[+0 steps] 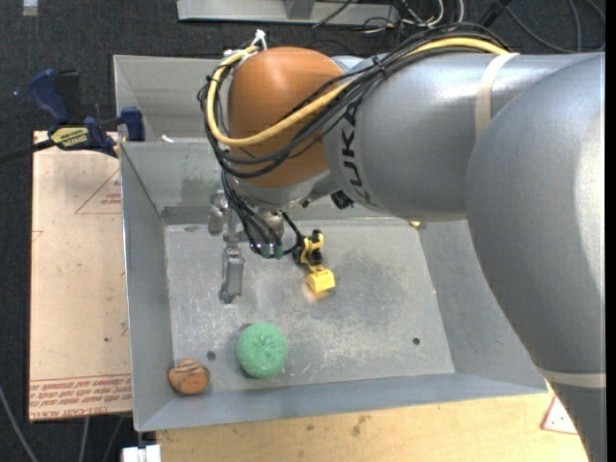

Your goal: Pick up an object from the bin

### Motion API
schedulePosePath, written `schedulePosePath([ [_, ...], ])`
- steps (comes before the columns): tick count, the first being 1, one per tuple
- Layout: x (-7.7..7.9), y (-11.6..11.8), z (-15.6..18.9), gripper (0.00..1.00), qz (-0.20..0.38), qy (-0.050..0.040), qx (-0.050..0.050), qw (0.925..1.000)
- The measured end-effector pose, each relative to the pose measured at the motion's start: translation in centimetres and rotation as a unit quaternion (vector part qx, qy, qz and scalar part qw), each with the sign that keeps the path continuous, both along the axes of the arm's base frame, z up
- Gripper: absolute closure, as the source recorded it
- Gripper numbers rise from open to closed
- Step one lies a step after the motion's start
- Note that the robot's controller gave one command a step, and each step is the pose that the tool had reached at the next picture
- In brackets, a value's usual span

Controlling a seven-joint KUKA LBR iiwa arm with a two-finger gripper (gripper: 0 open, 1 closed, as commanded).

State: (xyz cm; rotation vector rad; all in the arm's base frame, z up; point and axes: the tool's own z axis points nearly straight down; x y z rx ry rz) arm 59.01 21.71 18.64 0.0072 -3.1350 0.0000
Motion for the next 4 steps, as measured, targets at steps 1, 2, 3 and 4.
schedulePosePath([
  [1,0.2,-0.1,0.5,0.0,-0.002,-0.0036,0.001,1.0],
  [2,-2.2,-2.2,-2.5,0.0,0.04,-0.0083,0.003,0.9992],
  [3,-2.7,-8.8,-7.0,0.0,0.113,-0.0039,0.001,0.9936],
  [4,-5.2,-10.7,-8.9,0.0,0.164,-0.0027,-0.002,0.9864],
])
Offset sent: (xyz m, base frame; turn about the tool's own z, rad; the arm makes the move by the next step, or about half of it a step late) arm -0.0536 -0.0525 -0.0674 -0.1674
